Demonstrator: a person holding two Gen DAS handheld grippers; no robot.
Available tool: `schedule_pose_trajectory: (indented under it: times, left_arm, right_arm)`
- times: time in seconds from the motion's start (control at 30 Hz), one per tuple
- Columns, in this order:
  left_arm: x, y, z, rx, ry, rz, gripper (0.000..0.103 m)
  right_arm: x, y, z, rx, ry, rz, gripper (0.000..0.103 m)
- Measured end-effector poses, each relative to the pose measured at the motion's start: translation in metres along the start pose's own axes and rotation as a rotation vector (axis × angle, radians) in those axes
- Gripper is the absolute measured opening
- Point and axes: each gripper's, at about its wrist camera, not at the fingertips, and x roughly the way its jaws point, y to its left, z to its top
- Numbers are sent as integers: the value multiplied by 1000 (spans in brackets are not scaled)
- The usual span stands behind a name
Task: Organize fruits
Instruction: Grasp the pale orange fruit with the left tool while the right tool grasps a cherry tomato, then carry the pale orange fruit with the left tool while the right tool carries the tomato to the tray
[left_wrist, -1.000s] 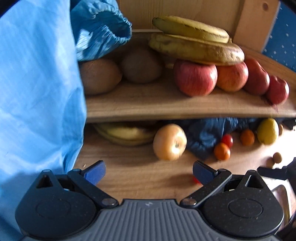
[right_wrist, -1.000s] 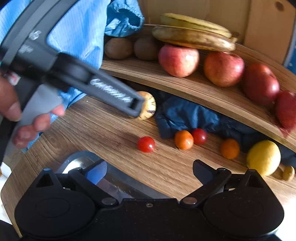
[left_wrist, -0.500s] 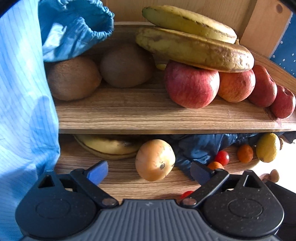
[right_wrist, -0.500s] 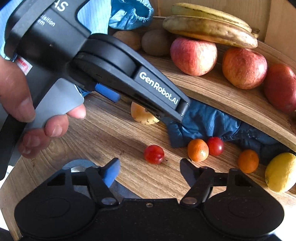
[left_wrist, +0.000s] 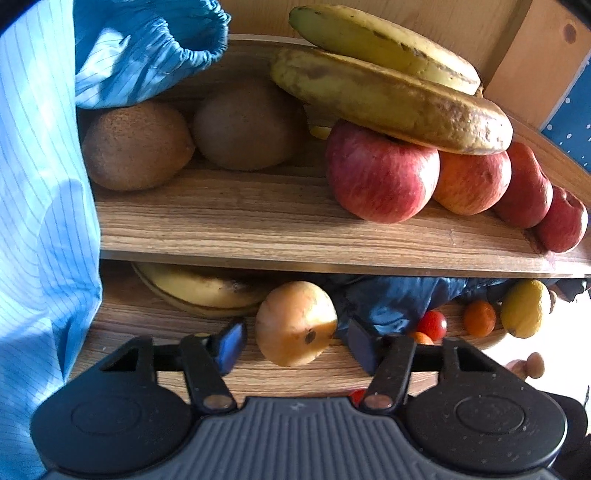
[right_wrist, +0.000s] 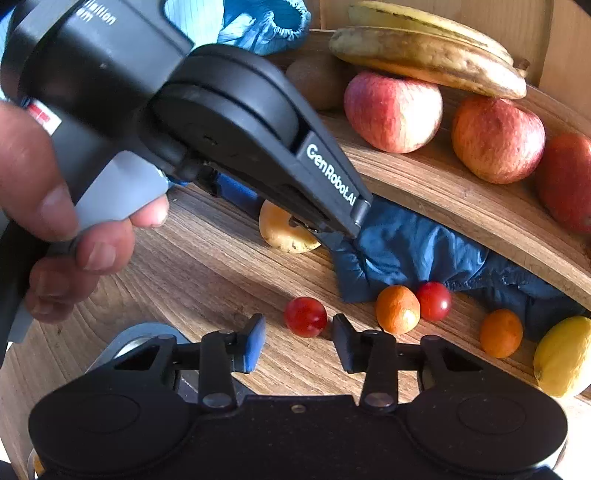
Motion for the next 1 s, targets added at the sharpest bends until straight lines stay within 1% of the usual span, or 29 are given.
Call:
schedule_pose_trajectory:
  times: [0.13,0.17,0.4,0.73,1.0]
  left_arm:
    - [2,-2,4,0,-3,2,57]
    - [2,-2,5,0,-2,3,53]
    - [3,-5,8,-18,-6,8,52]
    - [-2,-3,-6,-14,-7,-10,52]
    - [-16,-1,-16,-9,-28,-36,52]
  right_arm:
    - [1,2,0,-7,-5,-10,28]
    - [1,2,0,-8,-6,-9,27]
    - [0,0,-2,-8,-7,-6,26]
    - [-14,-1,-6,-2,-19,-22,26]
    - [-32,1,-10,0,-37,-52,26]
